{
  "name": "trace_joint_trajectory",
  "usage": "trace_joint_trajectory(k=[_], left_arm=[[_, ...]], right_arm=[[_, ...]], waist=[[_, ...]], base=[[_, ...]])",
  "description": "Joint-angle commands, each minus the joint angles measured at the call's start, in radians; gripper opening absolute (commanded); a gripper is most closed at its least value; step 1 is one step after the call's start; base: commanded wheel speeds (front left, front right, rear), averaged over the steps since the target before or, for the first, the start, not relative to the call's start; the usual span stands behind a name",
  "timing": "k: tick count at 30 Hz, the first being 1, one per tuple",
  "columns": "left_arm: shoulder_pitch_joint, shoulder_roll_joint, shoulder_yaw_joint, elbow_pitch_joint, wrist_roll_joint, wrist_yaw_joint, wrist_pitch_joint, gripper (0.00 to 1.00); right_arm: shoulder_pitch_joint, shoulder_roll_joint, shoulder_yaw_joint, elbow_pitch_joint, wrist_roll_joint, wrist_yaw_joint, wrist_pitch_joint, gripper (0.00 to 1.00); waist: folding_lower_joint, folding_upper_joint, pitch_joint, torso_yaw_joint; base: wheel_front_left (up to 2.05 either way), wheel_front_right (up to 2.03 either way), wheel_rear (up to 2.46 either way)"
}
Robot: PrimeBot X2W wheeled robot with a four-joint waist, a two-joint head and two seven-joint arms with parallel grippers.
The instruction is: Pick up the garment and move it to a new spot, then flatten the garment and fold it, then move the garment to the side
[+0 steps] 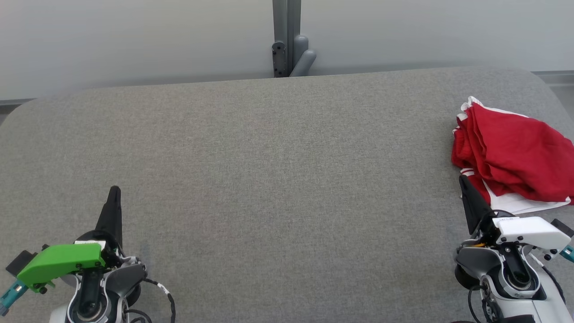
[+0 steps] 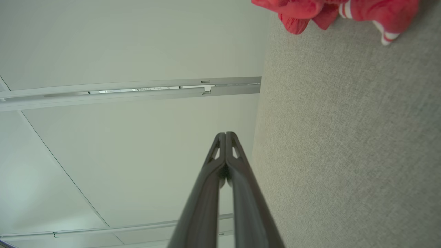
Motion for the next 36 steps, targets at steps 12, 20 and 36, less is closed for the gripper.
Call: trace_joint_trajectory(k=[12, 20, 36], left_arm=[[-0.011, 0.006, 0.0, -0.001, -0.002, -0.004, 0.002, 0.0], [-0.011, 0.006, 0.0, -0.001, -0.002, -0.004, 0.002, 0.0], [-0.012, 0.006, 0.0, -0.001, -0.002, -0.004, 0.002, 0.0]], right_arm=[[-0.004, -0.007, 0.0, -0.003, 0.006, 0.0, 0.001, 0.0], [-0.004, -0.007, 0.001, -0.003, 0.006, 0.0, 0.001, 0.0], [-0.004, -0.008, 0.002, -0.004, 0.006, 0.0, 0.0, 0.0]], waist=[[0.0, 0.0, 0.0, 0.0], [0.0, 0.0, 0.0, 0.0], [0.0, 0.0, 0.0, 0.0]], base=[[0.0, 0.0, 0.0], [0.0, 0.0, 0.0], [0.0, 0.0, 0.0]])
